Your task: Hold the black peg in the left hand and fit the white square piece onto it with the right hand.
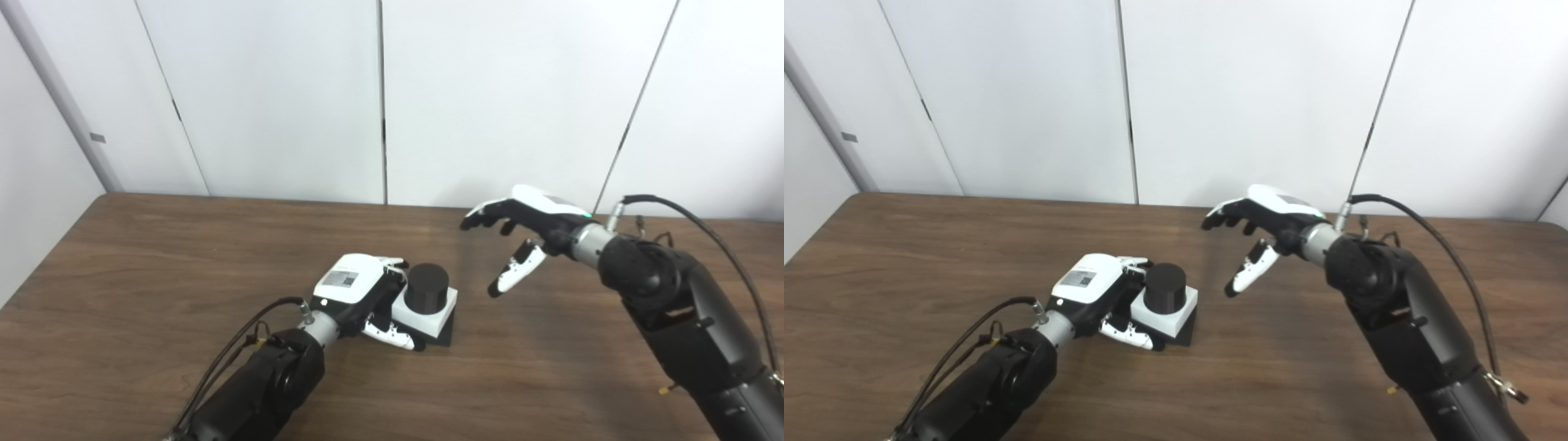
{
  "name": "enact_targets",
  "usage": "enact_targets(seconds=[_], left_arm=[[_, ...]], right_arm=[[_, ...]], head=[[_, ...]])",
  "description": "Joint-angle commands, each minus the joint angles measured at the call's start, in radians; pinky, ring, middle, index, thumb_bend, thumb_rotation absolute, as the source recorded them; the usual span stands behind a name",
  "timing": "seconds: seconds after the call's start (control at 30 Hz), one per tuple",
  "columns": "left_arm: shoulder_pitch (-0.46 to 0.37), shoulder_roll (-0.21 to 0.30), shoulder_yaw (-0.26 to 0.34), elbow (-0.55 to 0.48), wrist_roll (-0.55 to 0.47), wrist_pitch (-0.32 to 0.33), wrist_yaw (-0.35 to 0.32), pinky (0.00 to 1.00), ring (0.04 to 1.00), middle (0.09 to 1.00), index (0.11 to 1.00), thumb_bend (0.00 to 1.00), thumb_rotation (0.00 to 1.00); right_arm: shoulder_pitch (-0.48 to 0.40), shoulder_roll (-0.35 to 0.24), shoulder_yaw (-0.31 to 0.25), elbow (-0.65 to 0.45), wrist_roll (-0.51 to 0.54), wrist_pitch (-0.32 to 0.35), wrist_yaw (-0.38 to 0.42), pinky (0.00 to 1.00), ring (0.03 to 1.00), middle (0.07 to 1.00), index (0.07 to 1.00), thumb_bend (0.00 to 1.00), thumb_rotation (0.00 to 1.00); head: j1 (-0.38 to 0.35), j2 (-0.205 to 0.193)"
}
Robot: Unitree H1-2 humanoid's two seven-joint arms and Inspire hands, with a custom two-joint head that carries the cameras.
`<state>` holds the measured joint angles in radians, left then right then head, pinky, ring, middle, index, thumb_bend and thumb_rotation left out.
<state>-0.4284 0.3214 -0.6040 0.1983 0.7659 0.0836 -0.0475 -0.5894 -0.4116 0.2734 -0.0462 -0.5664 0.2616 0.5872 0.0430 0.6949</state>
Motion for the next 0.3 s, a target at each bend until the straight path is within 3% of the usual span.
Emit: enact_targets(seconds=[0.0,0.13,0.27], left_arm=[[0.066,-0.006,-0.068,0.054,0.011,-0.006,-0.136,0.76,0.869,0.869,0.491,0.52,0.07],[0.067,-0.004,-0.065,0.049,0.010,-0.007,-0.133,0.76,0.863,0.867,0.491,0.52,0.07],[0.066,0.001,-0.067,0.046,0.014,-0.007,-0.133,0.76,0.858,0.867,0.491,0.52,0.07]], right_arm=[[-0.014,-0.019,-0.041,-0.046,0.027,-0.026,-0.052,0.69,0.797,0.786,0.749,0.81,0.08],[0.046,-0.019,-0.091,-0.072,0.056,-0.039,-0.111,0.68,0.776,0.778,0.744,0.81,0.02],[0.104,-0.020,-0.125,-0.106,0.063,-0.021,-0.152,0.66,0.765,0.777,0.745,0.80,0.04]], head=[[-0.001,0.000],[0.000,-0.001],[-0.006,-0.003]])
